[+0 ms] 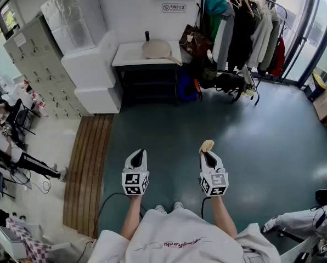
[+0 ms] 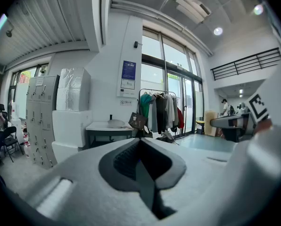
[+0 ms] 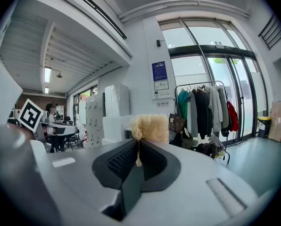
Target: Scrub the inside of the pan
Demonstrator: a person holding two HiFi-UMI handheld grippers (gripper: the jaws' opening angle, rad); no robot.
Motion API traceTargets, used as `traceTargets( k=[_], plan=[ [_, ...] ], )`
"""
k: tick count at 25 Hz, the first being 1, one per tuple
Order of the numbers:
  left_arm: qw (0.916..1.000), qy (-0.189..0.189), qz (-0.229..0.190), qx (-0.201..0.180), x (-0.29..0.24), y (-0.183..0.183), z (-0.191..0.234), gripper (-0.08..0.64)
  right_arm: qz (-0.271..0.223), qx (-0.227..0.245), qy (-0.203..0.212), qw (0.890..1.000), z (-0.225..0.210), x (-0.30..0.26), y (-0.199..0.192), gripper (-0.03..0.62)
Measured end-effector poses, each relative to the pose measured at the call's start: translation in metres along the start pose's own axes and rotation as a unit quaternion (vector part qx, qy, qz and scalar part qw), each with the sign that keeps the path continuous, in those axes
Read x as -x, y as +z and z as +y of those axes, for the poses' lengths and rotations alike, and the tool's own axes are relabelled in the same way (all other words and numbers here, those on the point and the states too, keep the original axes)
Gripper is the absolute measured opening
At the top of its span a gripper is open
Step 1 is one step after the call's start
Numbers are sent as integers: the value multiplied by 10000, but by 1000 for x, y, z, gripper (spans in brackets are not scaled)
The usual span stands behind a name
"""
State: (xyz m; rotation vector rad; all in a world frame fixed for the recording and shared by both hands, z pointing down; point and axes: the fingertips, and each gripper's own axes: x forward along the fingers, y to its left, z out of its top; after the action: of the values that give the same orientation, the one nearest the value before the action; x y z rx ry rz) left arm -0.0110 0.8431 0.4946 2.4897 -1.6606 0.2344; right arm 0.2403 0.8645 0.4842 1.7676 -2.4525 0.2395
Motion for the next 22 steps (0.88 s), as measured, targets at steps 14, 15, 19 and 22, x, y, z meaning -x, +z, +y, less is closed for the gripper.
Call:
traceTargets(
  k=[14,15,19,22],
  plan=[
    [9999,70,3,-91,-21,8,-31,0,-38,-88,224,9997,-31,0,1,23],
    [9999,74,15,-92,-22,7,-36,0,-11,-75,259,9996,-33,1,-1,23],
    [9999,115,39,-95,-26,6,-49,0,58,-12,411,9991,-38,4,-4,23],
    [9998,168,88,-78,-28,1,-56,0,96,2,489,9988,-43,4,-7,23]
  ],
)
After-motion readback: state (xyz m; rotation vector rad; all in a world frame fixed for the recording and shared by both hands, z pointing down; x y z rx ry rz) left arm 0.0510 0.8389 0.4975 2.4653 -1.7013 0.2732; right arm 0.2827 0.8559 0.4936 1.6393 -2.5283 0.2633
